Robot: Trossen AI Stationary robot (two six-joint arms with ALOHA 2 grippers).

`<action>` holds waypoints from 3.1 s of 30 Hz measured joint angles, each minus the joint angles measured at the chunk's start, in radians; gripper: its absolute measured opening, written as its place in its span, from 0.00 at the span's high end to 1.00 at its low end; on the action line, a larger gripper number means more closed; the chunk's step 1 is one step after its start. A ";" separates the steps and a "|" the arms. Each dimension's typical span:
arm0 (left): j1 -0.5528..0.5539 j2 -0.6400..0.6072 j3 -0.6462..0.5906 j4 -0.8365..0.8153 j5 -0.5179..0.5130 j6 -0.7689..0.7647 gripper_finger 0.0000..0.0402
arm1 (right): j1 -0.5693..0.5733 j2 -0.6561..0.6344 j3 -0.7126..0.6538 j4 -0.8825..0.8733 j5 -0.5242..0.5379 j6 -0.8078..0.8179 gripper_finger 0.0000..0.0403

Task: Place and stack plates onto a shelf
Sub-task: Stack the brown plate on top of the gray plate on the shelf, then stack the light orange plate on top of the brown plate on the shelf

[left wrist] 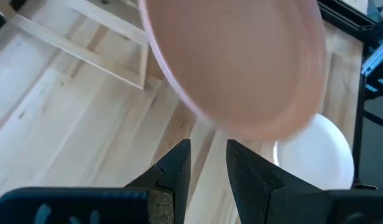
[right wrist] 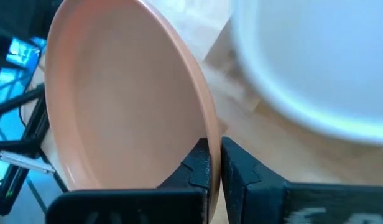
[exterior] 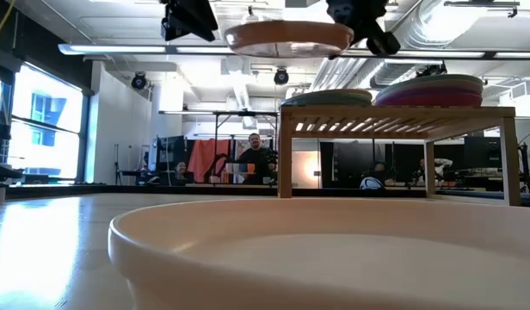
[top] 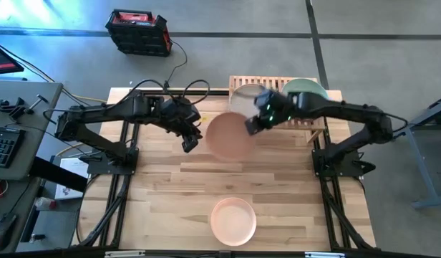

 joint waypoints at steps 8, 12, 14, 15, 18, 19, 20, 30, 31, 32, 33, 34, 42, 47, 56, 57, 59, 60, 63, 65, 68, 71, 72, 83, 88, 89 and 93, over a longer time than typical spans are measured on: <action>0.068 0.003 0.000 0.000 0.000 0.038 0.78 | -0.279 -0.045 0.000 -0.033 -0.150 -0.197 1.00; 0.106 0.003 0.000 0.000 0.000 0.041 0.78 | -0.400 -0.046 0.000 -0.045 -0.226 -0.281 1.00; 0.125 0.003 0.000 0.000 0.000 0.042 0.78 | -0.454 -0.046 0.000 -0.045 -0.255 -0.312 1.00; 0.135 0.003 0.000 0.000 0.000 0.047 0.78 | -0.478 -0.046 0.000 -0.046 -0.267 -0.323 1.00; 0.161 0.003 0.000 0.000 0.000 0.055 0.78 | -0.545 -0.045 0.000 -0.048 -0.287 -0.349 1.00; 0.170 0.003 0.000 0.000 0.000 0.055 0.78 | -0.563 -0.041 0.000 -0.049 -0.295 -0.360 1.00; 0.178 0.003 0.000 0.000 0.000 0.056 0.78 | -0.578 -0.036 0.000 -0.051 -0.305 -0.367 1.00; 0.246 0.003 0.000 0.000 0.000 0.074 0.78 | -0.642 0.041 0.000 -0.079 -0.325 -0.419 1.00; 0.251 0.003 0.000 0.001 0.000 0.074 0.78 | -0.647 0.046 0.000 -0.079 -0.327 -0.419 1.00; 0.256 0.003 0.000 0.002 0.001 0.074 0.78 | -0.652 0.050 0.000 -0.080 -0.329 -0.420 1.00; 0.260 0.003 0.000 0.002 0.001 0.074 0.78 | -0.655 0.053 0.000 -0.081 -0.330 -0.423 1.00; 0.264 0.003 0.000 0.002 0.001 0.074 0.78 | -0.659 0.058 0.000 -0.082 -0.332 -0.431 1.00; 0.286 0.003 0.000 0.008 0.001 0.074 0.78 | -0.665 0.065 0.000 -0.085 -0.333 -0.438 0.99; 0.288 0.003 0.000 0.008 0.001 0.074 0.78 | -0.665 0.065 0.000 -0.086 -0.333 -0.437 0.94; 0.288 0.003 0.000 0.008 0.001 0.074 0.78 | -0.665 0.065 0.000 -0.071 -0.309 -0.420 0.78; 0.288 0.003 0.000 0.008 0.001 0.073 0.78 | -0.665 0.065 0.000 -0.066 -0.310 -0.419 0.77; 0.288 0.004 0.000 0.008 0.001 0.073 0.78 | -0.666 0.063 0.000 -0.066 -0.315 -0.419 0.76; 0.288 0.004 0.000 0.008 0.001 0.073 0.78 | -0.669 0.061 0.000 -0.066 -0.320 -0.419 0.75; 0.288 0.004 -0.001 0.008 0.001 0.073 0.78 | -0.673 0.049 0.000 -0.064 -0.336 -0.419 0.75; 0.288 0.004 0.000 0.008 0.001 0.073 0.78 | -0.678 0.037 0.000 -0.059 -0.336 -0.419 0.75; 0.288 0.004 -0.001 0.008 0.001 0.073 0.78 | -0.682 0.019 0.000 -0.058 -0.338 -0.410 0.75; 0.288 0.004 -0.001 0.008 0.001 0.073 0.78 | -0.685 0.011 0.000 -0.046 -0.358 -0.408 0.75; 0.288 0.005 -0.001 0.008 0.001 0.073 0.78 | -0.682 0.009 0.000 -0.039 -0.368 -0.408 0.75; 0.251 0.007 -0.001 0.007 0.096 0.039 0.78 | -0.550 -0.020 0.000 -0.027 -0.431 -0.360 0.75; 0.195 0.007 -0.001 0.006 0.113 0.019 0.78 | -0.430 -0.062 0.000 -0.014 -0.421 -0.296 0.75; 0.182 0.007 -0.001 0.004 0.114 0.019 0.78 | -0.400 -0.066 0.000 -0.014 -0.417 -0.279 0.75; 0.139 0.007 -0.001 -0.022 0.116 0.019 0.78 | -0.261 -0.069 0.000 -0.015 -0.351 -0.189 0.75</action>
